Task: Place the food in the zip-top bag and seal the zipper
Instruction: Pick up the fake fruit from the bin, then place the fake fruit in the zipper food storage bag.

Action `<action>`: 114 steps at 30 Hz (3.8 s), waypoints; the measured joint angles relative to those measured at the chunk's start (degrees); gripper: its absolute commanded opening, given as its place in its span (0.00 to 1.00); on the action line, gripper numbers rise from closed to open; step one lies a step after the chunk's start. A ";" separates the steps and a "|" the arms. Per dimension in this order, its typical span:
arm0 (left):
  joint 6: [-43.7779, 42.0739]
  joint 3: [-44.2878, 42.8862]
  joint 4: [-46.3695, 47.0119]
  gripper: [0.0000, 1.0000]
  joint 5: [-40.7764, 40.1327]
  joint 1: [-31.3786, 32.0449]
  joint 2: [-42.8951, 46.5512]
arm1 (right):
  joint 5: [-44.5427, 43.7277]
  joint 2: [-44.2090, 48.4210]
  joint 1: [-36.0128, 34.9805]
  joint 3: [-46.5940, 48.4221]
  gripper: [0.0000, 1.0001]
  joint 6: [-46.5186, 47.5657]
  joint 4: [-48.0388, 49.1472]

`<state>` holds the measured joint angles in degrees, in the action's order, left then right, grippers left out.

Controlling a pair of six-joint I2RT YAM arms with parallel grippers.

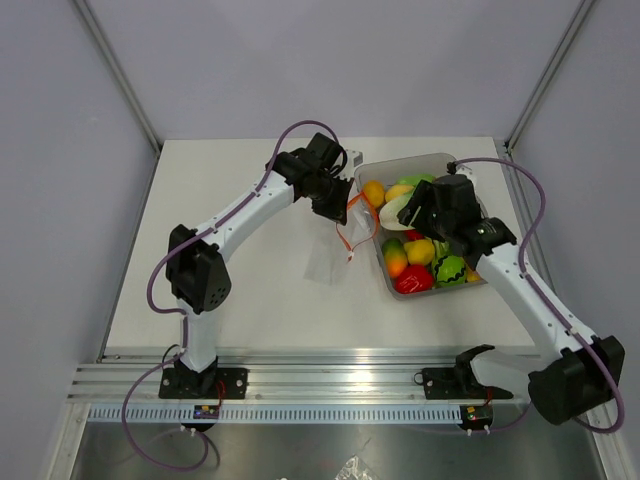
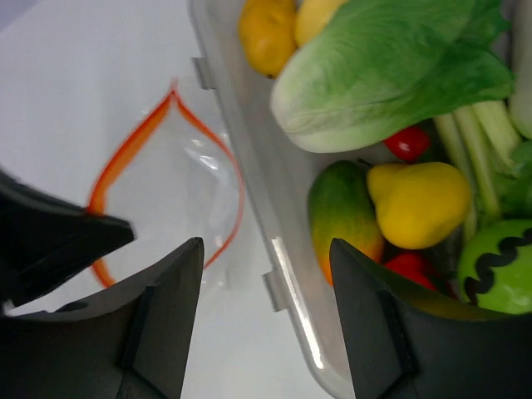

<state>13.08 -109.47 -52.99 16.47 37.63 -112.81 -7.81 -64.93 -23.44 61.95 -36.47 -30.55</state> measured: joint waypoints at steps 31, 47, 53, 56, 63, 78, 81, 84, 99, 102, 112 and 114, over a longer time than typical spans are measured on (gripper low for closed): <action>0.02 0.00 0.90 0.00 0.33 0.00 0.00 | 6.54 -30.71 2.93 1.40 0.28 9.57 -2.21; 0.02 0.00 1.27 0.00 1.14 0.00 0.00 | 2.45 -6.71 2.14 2.80 0.26 6.40 -5.57; 0.02 0.00 1.27 0.00 1.31 0.00 0.00 | 3.56 -9.18 -3.23 9.64 0.26 4.04 -3.15; 0.02 0.00 1.25 0.00 1.33 0.00 0.00 | 4.50 -13.64 -5.51 11.58 0.25 2.64 -0.24; 0.02 -0.07 0.83 0.00 1.97 -0.22 0.00 | 7.06 -25.75 -6.67 12.39 0.67 0.42 1.92; 0.04 -2.19 0.11 0.00 4.37 -0.90 0.31 | 6.73 -22.27 -6.60 10.78 0.85 -0.24 1.05; 0.07 -2.19 0.11 0.00 4.63 -0.94 0.33 | 6.75 -20.96 -6.56 10.75 0.76 -0.85 1.55; 0.26 -2.19 0.00 0.00 5.31 -0.87 0.33 | 6.49 -19.45 -6.56 9.79 0.74 -2.10 3.65; 0.28 -2.21 1.40 0.00 7.43 -0.22 0.33 | -7.28 -9.09 2.19 2.08 0.79 -1.11 -5.88; 0.28 -2.21 1.60 0.00 7.56 -0.22 0.33 | -8.22 -14.12 2.12 2.05 0.82 1.14 -9.11; 0.26 -2.21 1.66 0.00 7.56 -0.22 0.33 | -11.17 -21.86 2.12 1.40 0.85 3.89 -11.32; 0.24 -2.21 1.66 0.00 7.54 -0.22 0.35 | -11.63 -23.47 2.12 1.40 0.86 4.17 -11.28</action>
<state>13.32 -111.68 -51.33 24.01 37.41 -112.46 -19.44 -88.40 -21.32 63.35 -32.29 -41.82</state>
